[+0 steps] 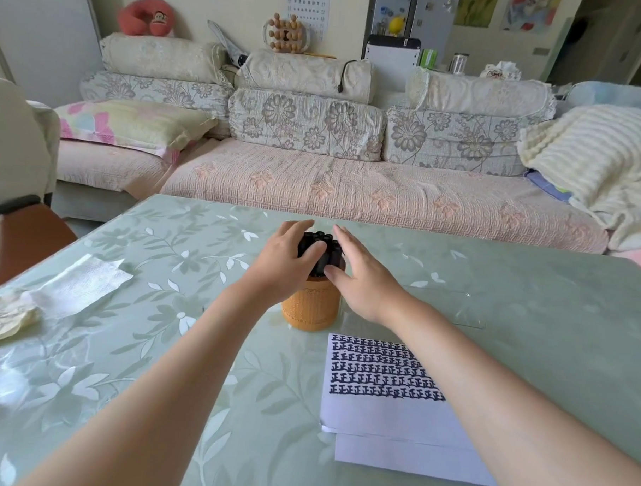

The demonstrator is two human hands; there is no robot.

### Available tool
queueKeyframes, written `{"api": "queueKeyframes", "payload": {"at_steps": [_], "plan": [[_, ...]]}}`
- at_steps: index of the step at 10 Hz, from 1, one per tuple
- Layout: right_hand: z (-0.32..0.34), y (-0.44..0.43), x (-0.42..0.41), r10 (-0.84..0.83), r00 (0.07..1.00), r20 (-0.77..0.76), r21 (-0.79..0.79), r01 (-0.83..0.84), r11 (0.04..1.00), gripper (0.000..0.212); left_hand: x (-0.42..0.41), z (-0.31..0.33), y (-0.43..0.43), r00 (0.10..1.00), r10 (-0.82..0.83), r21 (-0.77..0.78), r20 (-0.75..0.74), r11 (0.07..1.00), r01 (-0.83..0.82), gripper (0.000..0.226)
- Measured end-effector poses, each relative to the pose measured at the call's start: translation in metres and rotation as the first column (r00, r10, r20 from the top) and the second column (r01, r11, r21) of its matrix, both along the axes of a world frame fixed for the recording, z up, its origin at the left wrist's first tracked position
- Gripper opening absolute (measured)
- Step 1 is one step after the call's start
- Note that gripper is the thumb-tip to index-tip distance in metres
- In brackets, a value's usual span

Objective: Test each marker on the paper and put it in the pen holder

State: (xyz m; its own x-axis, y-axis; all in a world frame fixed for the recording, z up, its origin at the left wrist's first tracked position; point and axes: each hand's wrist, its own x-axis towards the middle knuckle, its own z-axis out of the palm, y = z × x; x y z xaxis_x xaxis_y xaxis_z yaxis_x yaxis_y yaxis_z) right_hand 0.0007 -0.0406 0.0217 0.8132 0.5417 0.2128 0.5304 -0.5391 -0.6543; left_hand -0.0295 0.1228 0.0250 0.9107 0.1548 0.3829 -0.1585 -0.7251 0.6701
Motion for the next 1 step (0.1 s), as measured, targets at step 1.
{"api": "queueKeyframes", "payload": {"at_steps": [1], "plan": [[0.0125,-0.0160,-0.0059,-0.053,0.997,0.063,0.037,0.050,0.998,0.064,-0.0161,0.0089,0.0030,0.990,0.035,-0.052,0.136,0.998,-0.028,0.044]]}}
